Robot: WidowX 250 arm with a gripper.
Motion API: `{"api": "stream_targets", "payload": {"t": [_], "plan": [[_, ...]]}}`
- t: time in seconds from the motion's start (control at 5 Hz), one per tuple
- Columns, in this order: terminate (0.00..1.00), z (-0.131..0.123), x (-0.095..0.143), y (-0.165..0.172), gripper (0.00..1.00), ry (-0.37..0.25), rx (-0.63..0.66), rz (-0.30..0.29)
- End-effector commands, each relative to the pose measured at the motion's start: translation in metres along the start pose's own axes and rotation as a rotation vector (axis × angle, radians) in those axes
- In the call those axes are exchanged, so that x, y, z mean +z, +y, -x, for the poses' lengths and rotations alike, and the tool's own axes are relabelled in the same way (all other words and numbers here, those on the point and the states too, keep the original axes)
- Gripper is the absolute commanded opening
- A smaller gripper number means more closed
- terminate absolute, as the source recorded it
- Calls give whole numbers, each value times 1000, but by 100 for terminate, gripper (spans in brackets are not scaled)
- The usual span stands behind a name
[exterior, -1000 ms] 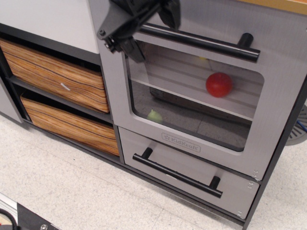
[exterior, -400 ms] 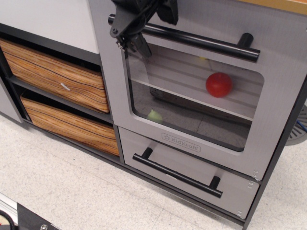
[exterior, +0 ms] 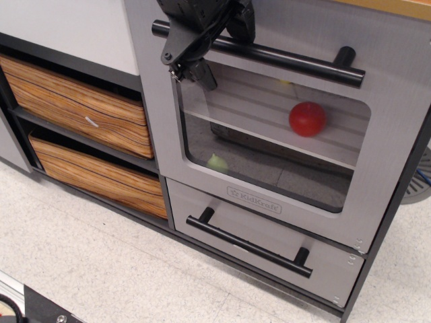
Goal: Open oven
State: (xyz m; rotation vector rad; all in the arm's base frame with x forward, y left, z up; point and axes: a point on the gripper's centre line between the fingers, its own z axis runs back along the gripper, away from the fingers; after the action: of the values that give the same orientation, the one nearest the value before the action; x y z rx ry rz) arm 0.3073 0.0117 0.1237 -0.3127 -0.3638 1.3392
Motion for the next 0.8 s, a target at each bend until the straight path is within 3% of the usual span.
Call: {"api": "stream_targets", "payload": {"t": [0.0, 0.4, 0.6], "plan": [[0, 6, 15, 30, 100, 24, -99, 8], [0, 8, 30, 32, 100, 53, -199, 17], [0, 10, 56, 38, 100, 18, -298, 50]]}}
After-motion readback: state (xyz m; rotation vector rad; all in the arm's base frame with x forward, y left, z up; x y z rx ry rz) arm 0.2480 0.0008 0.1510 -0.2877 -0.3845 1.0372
